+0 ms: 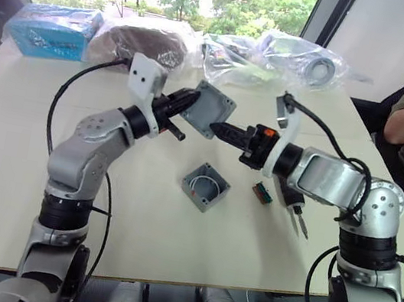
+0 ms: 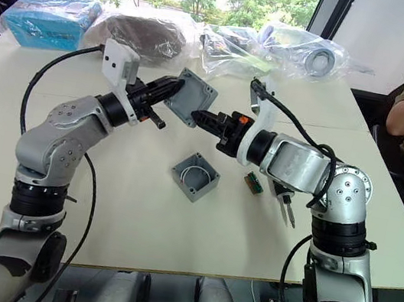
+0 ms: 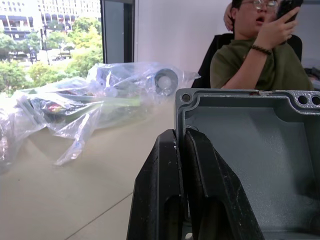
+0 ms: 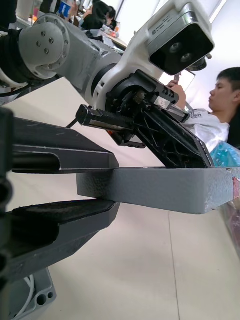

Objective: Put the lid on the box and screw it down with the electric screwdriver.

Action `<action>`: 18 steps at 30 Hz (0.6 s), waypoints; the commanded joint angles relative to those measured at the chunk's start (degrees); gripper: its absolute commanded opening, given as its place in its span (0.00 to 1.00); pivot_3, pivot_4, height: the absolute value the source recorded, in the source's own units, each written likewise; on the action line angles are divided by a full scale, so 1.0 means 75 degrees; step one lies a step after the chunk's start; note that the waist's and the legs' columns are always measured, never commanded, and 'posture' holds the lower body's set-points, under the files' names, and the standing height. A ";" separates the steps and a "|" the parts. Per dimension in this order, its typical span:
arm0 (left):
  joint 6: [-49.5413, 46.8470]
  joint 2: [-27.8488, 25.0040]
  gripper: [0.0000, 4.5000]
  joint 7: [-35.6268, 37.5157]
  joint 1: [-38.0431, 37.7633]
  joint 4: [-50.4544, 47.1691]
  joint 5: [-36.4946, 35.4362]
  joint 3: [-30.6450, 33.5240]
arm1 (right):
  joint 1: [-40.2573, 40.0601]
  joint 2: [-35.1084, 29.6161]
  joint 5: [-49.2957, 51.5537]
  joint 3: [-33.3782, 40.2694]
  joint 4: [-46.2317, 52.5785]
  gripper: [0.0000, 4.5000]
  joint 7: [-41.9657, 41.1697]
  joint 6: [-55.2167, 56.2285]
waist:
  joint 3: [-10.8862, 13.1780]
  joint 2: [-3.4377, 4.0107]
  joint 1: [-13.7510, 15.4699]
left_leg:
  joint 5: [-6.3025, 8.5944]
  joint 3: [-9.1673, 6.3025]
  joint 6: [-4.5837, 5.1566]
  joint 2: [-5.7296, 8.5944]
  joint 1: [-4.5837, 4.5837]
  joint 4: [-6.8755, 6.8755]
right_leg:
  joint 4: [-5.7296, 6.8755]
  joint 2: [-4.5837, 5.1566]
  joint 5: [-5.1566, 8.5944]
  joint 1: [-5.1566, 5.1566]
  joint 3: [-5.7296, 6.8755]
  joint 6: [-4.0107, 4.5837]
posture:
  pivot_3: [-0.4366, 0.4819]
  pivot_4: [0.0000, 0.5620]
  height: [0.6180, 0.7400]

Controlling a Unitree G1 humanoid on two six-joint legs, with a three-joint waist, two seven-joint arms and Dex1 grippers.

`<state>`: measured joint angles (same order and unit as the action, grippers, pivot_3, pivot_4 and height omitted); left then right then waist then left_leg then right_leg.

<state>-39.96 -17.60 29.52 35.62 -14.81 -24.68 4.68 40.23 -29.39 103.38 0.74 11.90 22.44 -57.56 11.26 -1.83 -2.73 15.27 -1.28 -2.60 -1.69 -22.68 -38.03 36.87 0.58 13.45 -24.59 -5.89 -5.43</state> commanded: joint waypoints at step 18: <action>-0.0181 -0.4786 0.99 0.6233 0.0396 0.1478 -0.1182 -0.0731 | -0.1767 -0.2485 -1.1645 -0.2043 0.1853 0.04 -0.7507 0.7146 | 0.0006 0.0008 0.0008 | -0.0001 0.0012 -0.0001 0.0000 -0.0087 -0.0001 | -0.0007 0.0005 0.0016 -0.0097 0.0007 0.0027 | 0.48 0.27 1.00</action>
<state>-43.74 -51.72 72.13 36.94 -4.12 -34.50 -0.33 27.38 -47.99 23.75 -14.01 26.70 -31.54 -13.52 11.31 -1.77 -2.67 15.26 -1.18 -2.61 -1.70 -23.34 -38.04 36.79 0.61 13.58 -25.32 -5.83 -5.21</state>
